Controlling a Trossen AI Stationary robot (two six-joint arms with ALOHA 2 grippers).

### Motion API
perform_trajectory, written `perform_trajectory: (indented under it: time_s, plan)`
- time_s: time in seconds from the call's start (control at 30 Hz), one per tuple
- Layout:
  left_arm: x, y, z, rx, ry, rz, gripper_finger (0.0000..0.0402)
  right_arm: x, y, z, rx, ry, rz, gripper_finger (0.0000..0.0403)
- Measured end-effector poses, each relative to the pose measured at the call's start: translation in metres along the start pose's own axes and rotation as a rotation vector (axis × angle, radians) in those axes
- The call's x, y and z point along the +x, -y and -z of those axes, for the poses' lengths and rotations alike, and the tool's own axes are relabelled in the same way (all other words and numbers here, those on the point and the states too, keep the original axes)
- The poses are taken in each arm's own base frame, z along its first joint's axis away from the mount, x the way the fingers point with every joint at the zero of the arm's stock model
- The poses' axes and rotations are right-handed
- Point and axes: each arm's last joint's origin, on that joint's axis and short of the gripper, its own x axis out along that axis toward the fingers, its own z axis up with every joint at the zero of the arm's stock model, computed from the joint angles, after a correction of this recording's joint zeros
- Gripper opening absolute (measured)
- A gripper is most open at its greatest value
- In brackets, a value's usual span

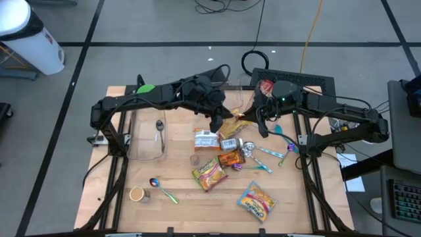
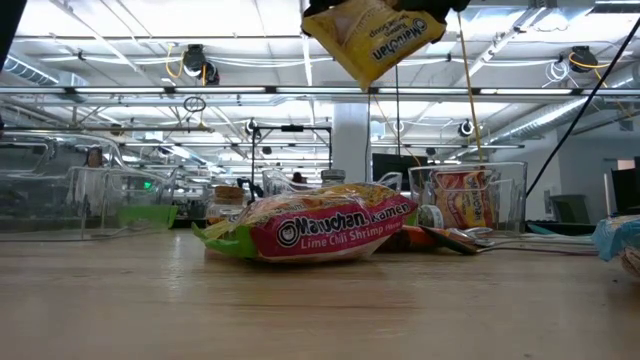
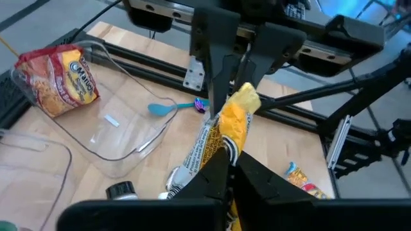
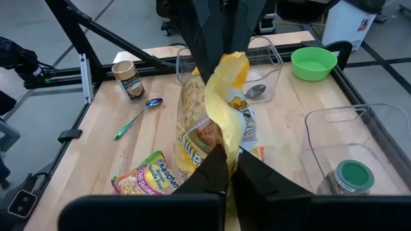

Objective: Pick & Place Food Item
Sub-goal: Put the yellow noodle pack into the right transparent bin

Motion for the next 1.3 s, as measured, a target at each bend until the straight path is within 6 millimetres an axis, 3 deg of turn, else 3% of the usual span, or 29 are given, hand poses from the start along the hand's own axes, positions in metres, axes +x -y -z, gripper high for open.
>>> perform_trajectory:
  time_s: [0.43, 0.63, 1.03, 1.3]
  plan:
    - [-0.006, -0.019, -0.01, -0.044, 0.049, 0.022, 0.0153, -0.001, 0.002, 0.003, -0.002, -0.028, 0.013, 0.0]
    - [-0.027, -0.024, -0.022, -0.051, 0.12, 0.065, 0.0193, -0.009, 0.006, 0.008, 0.022, -0.069, 0.035, 0.0]
    - [-0.088, -0.037, -0.033, -0.001, 0.178, -0.006, 0.0192, -0.044, 0.013, -0.005, 0.04, -0.091, 0.152, 0.0]
    - [-0.099, -0.047, -0.028, -0.025, 0.118, -0.053, 0.0189, -0.067, 0.031, -0.021, 0.069, -0.124, 0.27, 0.0]
